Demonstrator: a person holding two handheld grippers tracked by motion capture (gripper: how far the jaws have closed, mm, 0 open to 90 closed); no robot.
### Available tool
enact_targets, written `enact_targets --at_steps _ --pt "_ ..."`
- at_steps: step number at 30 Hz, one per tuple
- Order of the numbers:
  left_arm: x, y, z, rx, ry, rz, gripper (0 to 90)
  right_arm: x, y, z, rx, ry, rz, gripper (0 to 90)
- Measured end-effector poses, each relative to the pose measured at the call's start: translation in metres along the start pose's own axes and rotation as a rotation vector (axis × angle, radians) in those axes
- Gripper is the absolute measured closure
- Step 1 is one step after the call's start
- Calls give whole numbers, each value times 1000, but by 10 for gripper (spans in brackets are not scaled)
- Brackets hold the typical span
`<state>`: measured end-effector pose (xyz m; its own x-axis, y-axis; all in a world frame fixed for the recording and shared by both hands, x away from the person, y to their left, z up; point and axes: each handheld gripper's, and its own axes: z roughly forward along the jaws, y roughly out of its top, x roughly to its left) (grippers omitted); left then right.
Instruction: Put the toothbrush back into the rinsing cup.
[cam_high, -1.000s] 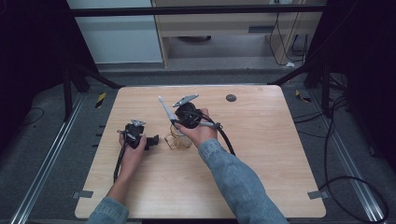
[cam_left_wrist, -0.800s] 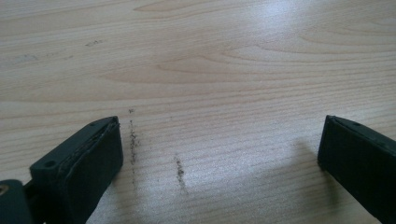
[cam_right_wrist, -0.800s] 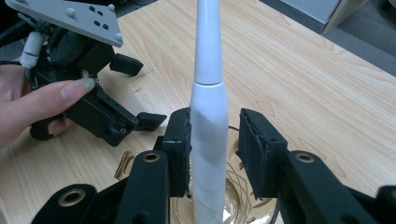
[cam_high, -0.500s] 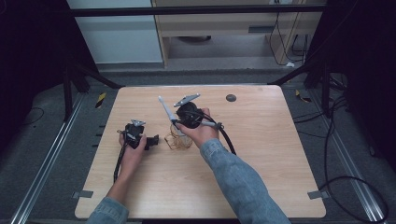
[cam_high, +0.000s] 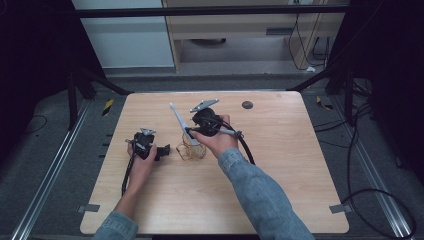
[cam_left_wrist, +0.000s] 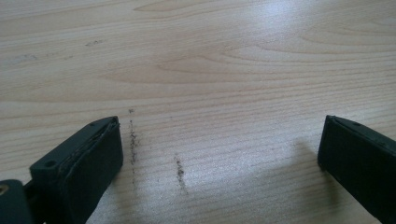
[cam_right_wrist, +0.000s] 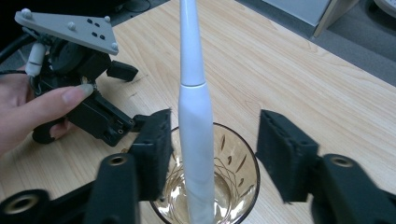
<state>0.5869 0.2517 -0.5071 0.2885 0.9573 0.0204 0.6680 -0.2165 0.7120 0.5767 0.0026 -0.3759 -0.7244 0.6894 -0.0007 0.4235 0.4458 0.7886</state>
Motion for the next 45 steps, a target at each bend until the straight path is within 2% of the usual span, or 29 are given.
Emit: enact_targets --at_steps 7,11,13,16,19,27,35,45 --pt "0 0 0 0 0 -2 0 -6 0 -5 -3 -13 36 227" --pt "0 0 0 0 0 -1 0 -10 -1 -8 -7 -66 31 109" --pt "0 0 0 -1 -1 -2 0 -12 -3 -10 -5 -76 31 76" --pt "0 0 0 -2 -1 -2 0 -16 -8 -15 -17 -105 36 72" --pt "0 0 0 1 0 -1 0 -23 -12 -18 -20 -113 48 71" --pt "0 0 0 2 -2 2 0 -39 -25 -34 -24 -150 42 73" --pt "0 0 0 3 -2 2 0 -56 -54 -49 -14 -203 53 82" --pt "0 0 0 2 -2 3 0 -86 -97 -65 34 -281 89 100"
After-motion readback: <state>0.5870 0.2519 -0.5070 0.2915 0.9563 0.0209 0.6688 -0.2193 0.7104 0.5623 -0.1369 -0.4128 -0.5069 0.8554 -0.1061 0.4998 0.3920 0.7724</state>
